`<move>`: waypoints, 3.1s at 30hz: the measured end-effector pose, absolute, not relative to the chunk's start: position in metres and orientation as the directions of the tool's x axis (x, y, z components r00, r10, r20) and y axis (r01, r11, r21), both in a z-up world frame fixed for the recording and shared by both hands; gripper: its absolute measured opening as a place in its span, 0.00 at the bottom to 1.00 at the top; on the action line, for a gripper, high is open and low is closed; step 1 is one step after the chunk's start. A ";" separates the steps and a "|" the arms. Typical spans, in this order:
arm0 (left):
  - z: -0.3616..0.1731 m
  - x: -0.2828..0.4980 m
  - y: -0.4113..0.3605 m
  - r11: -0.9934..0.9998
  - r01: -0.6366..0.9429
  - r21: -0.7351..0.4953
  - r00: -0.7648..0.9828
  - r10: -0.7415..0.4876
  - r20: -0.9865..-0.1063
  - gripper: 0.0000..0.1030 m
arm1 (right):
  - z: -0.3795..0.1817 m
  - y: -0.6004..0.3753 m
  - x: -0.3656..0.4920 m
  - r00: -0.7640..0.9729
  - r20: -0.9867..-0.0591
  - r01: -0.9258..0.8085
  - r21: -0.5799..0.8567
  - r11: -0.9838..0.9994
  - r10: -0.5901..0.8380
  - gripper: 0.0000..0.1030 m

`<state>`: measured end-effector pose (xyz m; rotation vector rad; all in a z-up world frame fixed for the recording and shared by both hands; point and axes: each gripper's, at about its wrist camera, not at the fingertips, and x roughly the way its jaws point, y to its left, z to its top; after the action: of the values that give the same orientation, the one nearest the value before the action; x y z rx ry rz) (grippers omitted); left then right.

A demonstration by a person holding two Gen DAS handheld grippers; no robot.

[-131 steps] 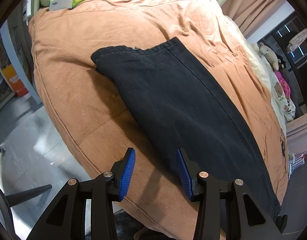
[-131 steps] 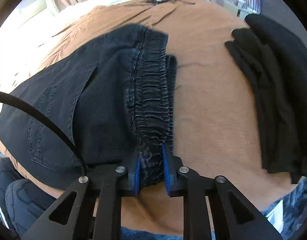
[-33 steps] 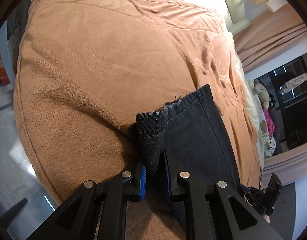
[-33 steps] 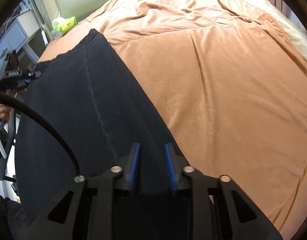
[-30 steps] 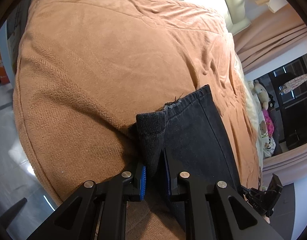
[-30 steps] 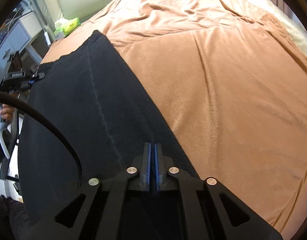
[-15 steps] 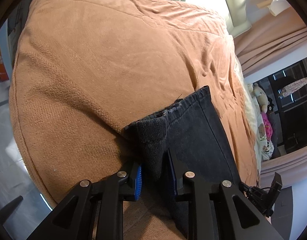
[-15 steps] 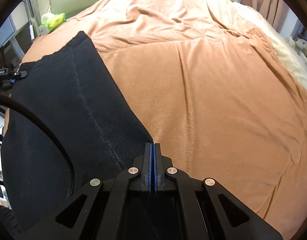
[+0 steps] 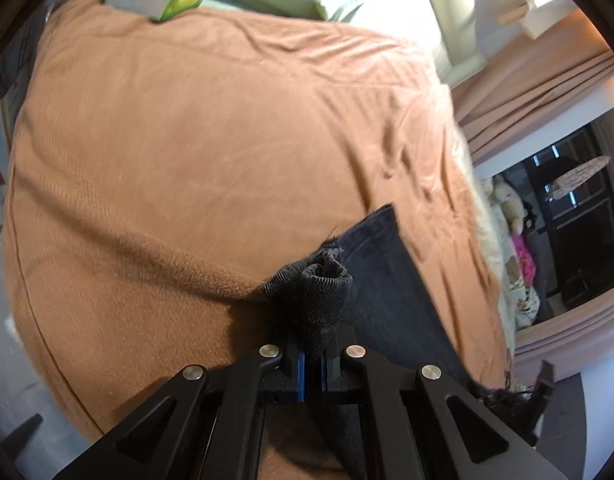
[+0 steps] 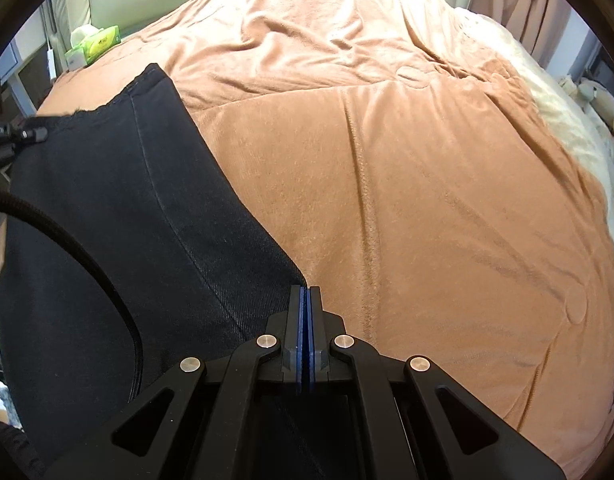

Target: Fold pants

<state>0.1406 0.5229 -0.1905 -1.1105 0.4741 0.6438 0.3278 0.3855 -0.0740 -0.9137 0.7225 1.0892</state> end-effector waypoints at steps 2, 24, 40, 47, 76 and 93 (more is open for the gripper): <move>-0.196 0.143 0.522 0.283 -0.705 -0.651 0.709 0.241 -0.663 0.05 | -0.084 0.388 0.329 0.329 -0.855 -0.942 -0.269 0.198 0.401 0.00; -0.221 0.146 0.514 0.225 -0.685 -0.693 0.728 0.182 -0.661 0.05 | -0.040 0.250 0.341 0.385 -0.811 -0.860 -0.142 0.490 0.441 0.19; -0.165 0.152 0.514 0.295 -0.646 -0.705 0.764 0.238 -0.600 0.04 | -0.074 0.244 0.362 0.442 -0.841 -0.784 -0.193 0.590 0.312 0.19; -0.112 0.165 0.508 0.379 -0.579 -0.721 0.814 0.228 -0.534 0.04 | -0.044 0.220 0.353 0.390 -0.827 -0.766 -0.048 0.641 0.405 0.19; 0.060 0.212 0.433 0.646 -0.363 -0.671 0.923 0.148 -0.356 0.04 | -0.045 0.124 0.261 0.059 -0.858 -0.769 0.287 0.571 0.510 0.22; 0.156 0.276 0.313 0.805 -0.146 -0.574 0.962 -0.020 -0.274 0.04 | 0.052 -0.078 0.277 0.429 -0.616 -0.647 0.301 0.701 0.661 0.70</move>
<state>0.2763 0.3126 0.1560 -0.6329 0.2743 0.0683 0.2774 -0.0784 0.0520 0.0200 0.7775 0.8160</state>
